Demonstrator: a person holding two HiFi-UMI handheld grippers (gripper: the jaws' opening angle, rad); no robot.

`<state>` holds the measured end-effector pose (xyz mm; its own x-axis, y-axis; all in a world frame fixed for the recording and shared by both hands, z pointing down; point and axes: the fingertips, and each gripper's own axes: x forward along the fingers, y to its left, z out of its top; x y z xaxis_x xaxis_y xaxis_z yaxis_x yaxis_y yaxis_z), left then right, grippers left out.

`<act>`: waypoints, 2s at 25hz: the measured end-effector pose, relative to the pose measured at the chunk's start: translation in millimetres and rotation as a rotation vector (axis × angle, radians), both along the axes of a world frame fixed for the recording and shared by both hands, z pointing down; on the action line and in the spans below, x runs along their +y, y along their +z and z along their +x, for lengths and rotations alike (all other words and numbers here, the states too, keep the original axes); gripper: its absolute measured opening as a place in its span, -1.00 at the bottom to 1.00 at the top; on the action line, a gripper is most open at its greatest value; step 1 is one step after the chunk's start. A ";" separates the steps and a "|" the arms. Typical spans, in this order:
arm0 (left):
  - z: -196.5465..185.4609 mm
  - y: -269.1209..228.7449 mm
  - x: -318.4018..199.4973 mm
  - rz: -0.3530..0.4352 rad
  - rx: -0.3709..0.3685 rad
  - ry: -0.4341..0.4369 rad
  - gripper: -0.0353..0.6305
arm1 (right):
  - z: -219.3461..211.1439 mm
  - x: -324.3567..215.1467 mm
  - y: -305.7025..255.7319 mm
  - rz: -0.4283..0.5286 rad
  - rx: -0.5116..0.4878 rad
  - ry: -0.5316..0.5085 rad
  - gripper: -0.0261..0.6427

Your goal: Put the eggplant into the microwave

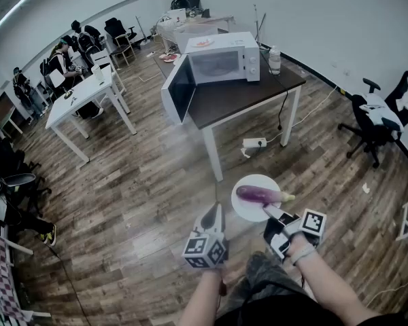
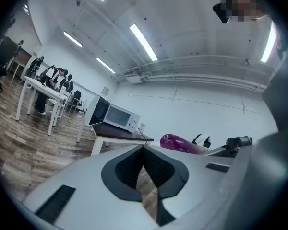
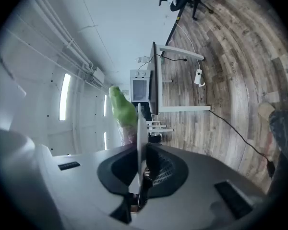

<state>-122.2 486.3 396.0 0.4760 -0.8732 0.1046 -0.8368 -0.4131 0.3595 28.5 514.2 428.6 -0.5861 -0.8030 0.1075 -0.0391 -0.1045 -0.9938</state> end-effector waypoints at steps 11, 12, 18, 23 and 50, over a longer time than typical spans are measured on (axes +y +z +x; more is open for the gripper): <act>10.0 9.3 -75.0 -0.015 -0.034 -0.010 -0.88 | 15.1 -71.1 15.4 -0.025 -0.011 -0.011 -0.85; 12.1 8.7 -83.5 -0.016 -0.036 -0.011 -0.88 | 17.3 -79.8 15.1 -0.025 -0.009 -0.016 -0.85; 30.6 4.8 -131.3 -0.022 -0.047 -0.019 -0.88 | 32.7 -128.3 11.0 -0.026 -0.014 -0.038 -0.85; 52.2 -2.6 -168.6 -0.009 -0.063 -0.020 -0.88 | 49.6 -167.2 6.1 -0.020 -0.022 -0.048 -0.85; 80.4 13.0 -301.6 -0.049 -0.056 -0.057 -0.88 | 80.0 -310.7 17.8 -0.027 0.017 -0.110 -0.84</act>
